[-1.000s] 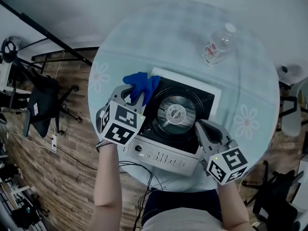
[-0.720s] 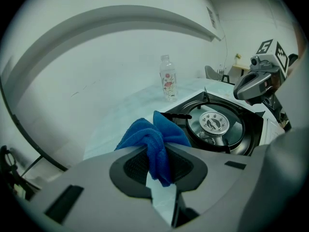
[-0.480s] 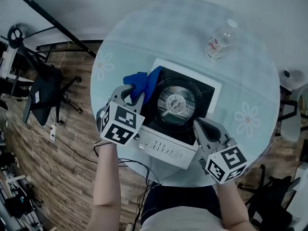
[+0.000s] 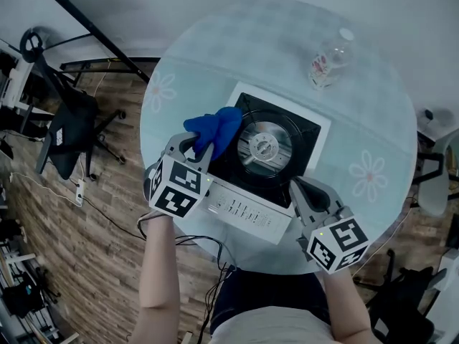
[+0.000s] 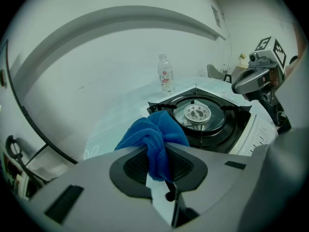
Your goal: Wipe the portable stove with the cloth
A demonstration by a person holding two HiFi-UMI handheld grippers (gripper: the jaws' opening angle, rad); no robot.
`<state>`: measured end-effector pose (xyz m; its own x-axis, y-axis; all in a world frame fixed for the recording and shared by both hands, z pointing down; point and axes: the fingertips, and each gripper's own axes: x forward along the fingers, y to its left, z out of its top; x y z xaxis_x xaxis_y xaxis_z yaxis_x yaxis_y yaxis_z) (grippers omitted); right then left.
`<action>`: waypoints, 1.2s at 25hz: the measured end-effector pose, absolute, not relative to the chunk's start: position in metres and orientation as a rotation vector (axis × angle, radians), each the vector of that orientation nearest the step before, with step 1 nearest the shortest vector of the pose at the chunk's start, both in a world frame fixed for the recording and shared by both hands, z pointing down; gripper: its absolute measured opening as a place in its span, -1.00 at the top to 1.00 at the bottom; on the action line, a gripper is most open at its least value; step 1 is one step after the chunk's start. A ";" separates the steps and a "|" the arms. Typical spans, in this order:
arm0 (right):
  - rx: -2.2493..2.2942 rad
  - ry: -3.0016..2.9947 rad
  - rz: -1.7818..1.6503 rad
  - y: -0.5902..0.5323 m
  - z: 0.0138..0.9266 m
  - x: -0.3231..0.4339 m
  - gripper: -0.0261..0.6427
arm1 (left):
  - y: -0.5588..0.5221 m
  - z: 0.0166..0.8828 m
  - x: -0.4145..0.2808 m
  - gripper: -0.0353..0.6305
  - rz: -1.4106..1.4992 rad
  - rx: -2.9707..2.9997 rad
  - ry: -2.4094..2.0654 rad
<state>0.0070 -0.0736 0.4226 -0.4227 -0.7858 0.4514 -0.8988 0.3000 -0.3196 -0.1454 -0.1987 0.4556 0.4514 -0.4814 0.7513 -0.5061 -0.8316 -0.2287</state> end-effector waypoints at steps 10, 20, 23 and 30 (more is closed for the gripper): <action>1.513 -2.400 0.749 -0.062 0.412 -0.001 0.86 | -0.174 0.456 -0.168 0.65 1.348 2.592 -0.977; 1.483 -2.429 0.715 -0.045 0.403 -0.004 0.86 | -0.152 0.455 -0.183 0.65 1.364 2.542 -1.074; 1.469 -2.440 0.706 -0.038 0.400 -0.005 0.86 | -0.144 0.454 -0.186 0.65 1.382 2.518 -1.100; 1.438 -2.478 0.663 -0.030 0.388 -0.002 0.86 | -0.131 0.437 -0.195 0.65 1.156 2.402 -1.290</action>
<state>-0.0019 -0.0300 0.3880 -0.5064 -0.7709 0.3863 -0.8608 0.4259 -0.2787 -0.1955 -0.1310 0.4365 0.3215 -0.6309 0.7061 -0.7708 -0.6075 -0.1918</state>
